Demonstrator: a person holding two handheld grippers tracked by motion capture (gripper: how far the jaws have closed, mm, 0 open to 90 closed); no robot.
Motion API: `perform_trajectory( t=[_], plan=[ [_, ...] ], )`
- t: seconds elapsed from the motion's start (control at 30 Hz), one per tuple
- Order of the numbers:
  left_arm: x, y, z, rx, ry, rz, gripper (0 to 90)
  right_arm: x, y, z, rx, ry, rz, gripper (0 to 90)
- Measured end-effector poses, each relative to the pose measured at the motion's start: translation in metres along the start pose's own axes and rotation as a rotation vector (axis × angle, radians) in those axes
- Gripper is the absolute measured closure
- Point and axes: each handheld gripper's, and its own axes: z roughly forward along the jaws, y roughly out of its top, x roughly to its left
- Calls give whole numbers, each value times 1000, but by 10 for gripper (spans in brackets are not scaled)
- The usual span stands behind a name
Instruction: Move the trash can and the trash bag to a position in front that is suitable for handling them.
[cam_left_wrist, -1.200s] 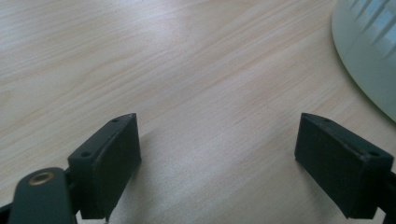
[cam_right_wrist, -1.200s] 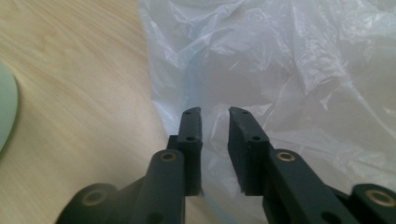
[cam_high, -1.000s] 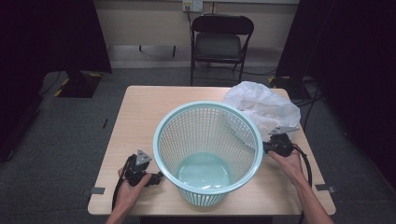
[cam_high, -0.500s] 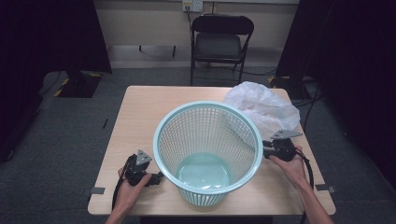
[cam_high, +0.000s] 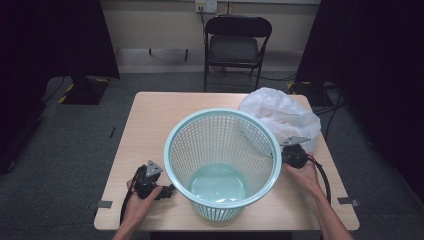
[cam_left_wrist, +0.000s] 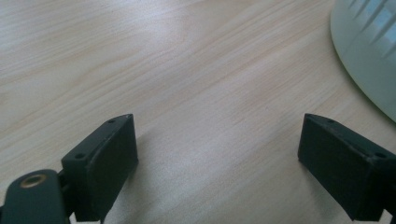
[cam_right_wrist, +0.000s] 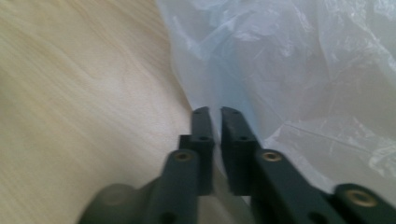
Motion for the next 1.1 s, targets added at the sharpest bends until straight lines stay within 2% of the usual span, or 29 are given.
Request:
perform_trajectory(
  t=[0.2, 0.47, 0.6, 0.77, 0.97, 1.1],
  plan=[
    [0, 0, 0, 0, 0, 0, 114, 8, -6, -11, -15, 28, -14, 900],
    [0, 0, 0, 0, 0, 0, 114, 14, -26, -31, -49, 62, 24, 900],
    [0, 0, 0, 1, 0, 0, 114, 21, -38, -38, -50, 79, 31, 900],
    [0, 0, 0, 0, 0, -1, 114, 33, -46, -49, -42, 98, 10, 900],
    [0, 0, 0, 0, 0, 2, 114, 48, -60, -65, -56, 130, 16, 900],
    [0, 0, 0, 1, 0, 2, 114, 59, -67, -72, -58, 141, 3, 900]
  ],
)
